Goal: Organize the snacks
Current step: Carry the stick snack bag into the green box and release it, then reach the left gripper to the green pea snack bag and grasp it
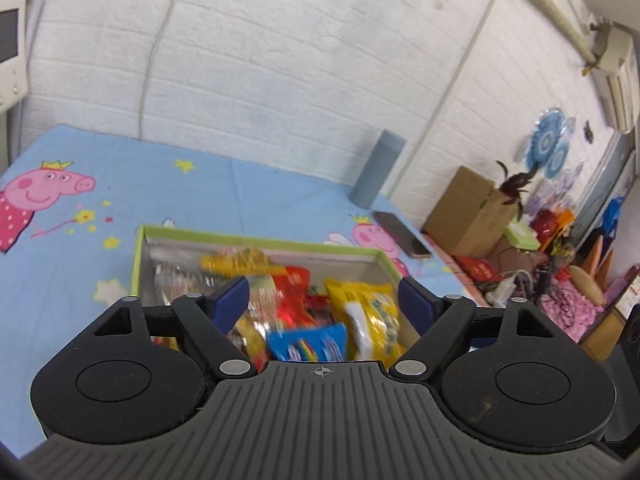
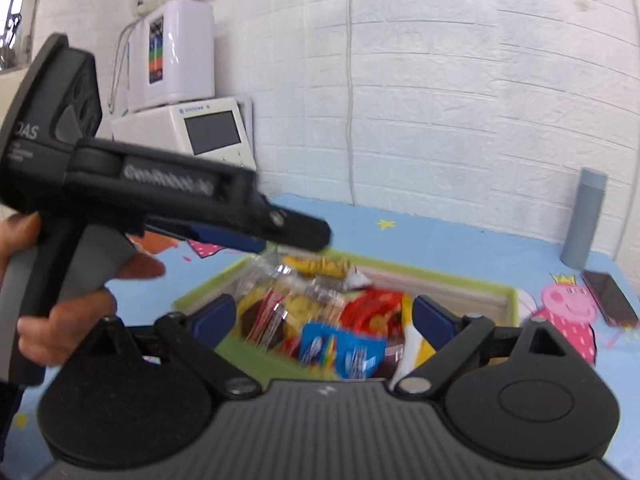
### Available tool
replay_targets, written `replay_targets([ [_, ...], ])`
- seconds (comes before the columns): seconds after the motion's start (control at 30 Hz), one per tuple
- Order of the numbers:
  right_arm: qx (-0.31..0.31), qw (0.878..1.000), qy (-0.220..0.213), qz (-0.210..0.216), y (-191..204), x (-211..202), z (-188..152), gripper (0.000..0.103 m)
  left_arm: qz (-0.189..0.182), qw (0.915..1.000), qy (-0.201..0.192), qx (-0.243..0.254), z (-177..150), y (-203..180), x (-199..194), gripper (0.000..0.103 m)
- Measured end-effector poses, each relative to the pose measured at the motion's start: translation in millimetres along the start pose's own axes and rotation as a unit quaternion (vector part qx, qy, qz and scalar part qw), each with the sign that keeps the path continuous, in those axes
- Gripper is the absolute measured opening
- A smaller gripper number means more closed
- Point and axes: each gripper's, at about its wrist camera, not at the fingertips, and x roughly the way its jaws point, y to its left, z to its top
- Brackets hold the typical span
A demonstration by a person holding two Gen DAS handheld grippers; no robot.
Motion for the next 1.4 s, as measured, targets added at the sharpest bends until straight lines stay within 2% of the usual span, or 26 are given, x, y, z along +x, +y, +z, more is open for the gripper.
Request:
replay_targets([
  [0.1,0.027,0.999,0.020,0.016,7,-28,-35,0.093,-0.007,0.9998,0.016,-0.013,-32,-1,-17,0.075],
  [0.2,0.033,0.997,0.060,0.028,19,-30,-66,0.093,-0.005,0.9977,0.040,-0.054,-63,8,-24,0.071],
  [0.3,0.030,0.995,0.089,0.022,29,-17,-82,0.093,-0.006,0.9932,0.062,-0.099,-89,22,-30,0.067],
  [0.47,0.051,0.991,0.113,0.043,33,-3,-95,0.093,0.015,0.9876,0.065,-0.143,-114,36,-49,0.067],
  [0.67,0.072,0.988,0.123,0.059,58,-6,-103,0.094,0.015,0.9856,0.057,-0.159,-127,42,-68,0.068],
  [0.83,0.105,0.982,0.122,0.099,90,-34,-116,0.093,0.026,0.9877,0.050,-0.146,-132,41,-82,0.069],
  [0.9,0.100,0.981,0.119,0.115,101,-45,-118,0.093,0.026,0.9874,0.049,-0.148,-134,44,-86,0.069],
  [1.03,0.030,0.994,0.090,0.055,101,-51,-101,0.093,0.028,0.9853,0.049,-0.161,-136,48,-89,0.069],
  [1.17,0.010,0.992,0.124,0.034,84,-13,-95,0.094,0.031,0.9847,0.048,-0.164,-138,48,-94,0.070],
  [1.27,0.004,0.989,0.147,0.034,82,7,-101,0.094,0.041,0.9848,0.045,-0.162,-140,49,-100,0.071],
  [1.4,0.029,0.986,0.142,0.076,94,-6,-110,0.093,0.036,0.9848,0.051,-0.162,-144,51,-96,0.071],
])
